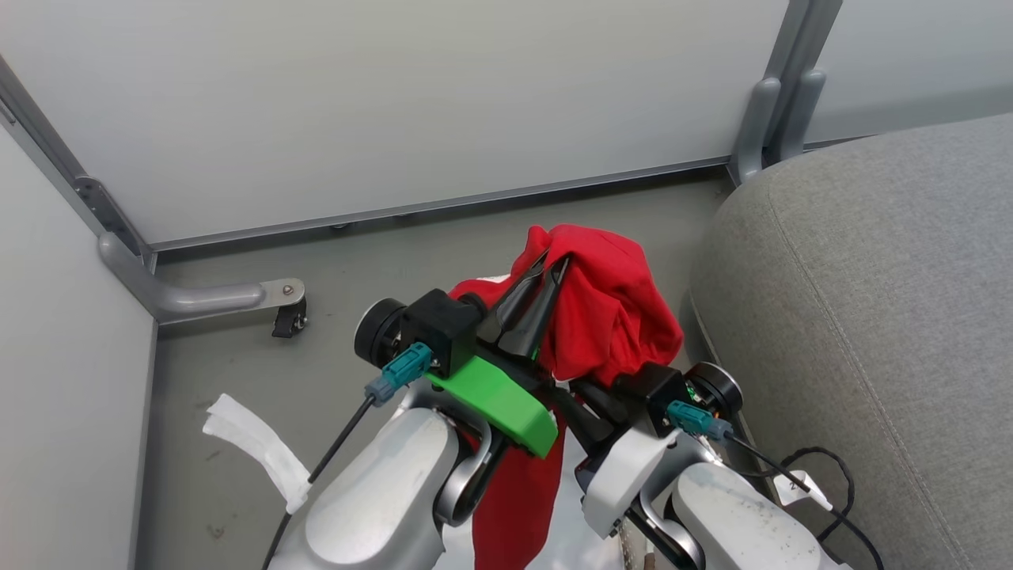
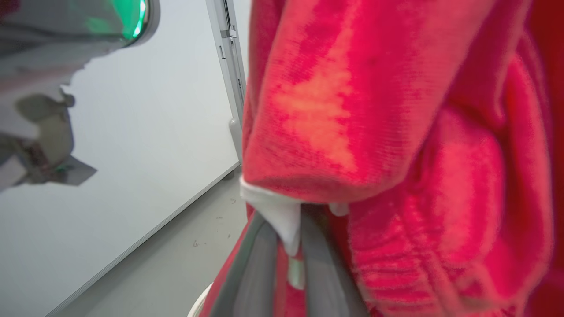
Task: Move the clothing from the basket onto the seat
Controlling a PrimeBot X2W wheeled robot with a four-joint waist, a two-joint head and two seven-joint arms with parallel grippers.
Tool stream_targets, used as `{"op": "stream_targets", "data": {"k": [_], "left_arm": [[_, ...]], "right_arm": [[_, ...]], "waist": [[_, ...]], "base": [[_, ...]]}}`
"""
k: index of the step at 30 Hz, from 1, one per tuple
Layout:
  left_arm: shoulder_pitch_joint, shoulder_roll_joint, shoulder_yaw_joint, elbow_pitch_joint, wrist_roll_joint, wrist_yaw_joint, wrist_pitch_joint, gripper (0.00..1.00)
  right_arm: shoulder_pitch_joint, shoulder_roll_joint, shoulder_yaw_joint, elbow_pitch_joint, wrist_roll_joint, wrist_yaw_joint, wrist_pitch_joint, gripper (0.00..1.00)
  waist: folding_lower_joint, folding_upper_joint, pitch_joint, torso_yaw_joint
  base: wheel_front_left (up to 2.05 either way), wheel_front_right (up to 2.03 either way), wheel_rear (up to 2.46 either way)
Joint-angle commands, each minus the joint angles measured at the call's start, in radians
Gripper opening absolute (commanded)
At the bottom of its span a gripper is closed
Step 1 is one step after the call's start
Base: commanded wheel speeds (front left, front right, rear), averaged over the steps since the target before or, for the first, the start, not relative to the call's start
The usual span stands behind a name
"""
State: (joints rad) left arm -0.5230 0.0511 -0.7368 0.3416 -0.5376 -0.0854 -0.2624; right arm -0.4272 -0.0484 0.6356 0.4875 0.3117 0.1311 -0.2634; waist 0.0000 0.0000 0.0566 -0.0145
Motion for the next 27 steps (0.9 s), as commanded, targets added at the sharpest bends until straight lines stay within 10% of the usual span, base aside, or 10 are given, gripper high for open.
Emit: {"op": "stream_targets", "data": {"k": [1,27], "left_arm": [[-0.014,0.0,0.008,-0.002,0.001,0.004,-0.004,0.0],[0.009,0.0,0.049,0.008,0.026,-0.001,-0.004,0.0]], "right_arm": [[0.006,-0.004,0.002,0.003,0.003,-0.001,-0.002,0.0],[0.038,-0.004,0.012,0.004,0.007,-0.001,-0.001,0.0]], "waist": [[0.0,0.0,-0.002,-0.003],[0.0,0.0,0.003,-0.052]], "base": [[0.0,0.0,0.0],[0.0,0.0,0.0]]}}
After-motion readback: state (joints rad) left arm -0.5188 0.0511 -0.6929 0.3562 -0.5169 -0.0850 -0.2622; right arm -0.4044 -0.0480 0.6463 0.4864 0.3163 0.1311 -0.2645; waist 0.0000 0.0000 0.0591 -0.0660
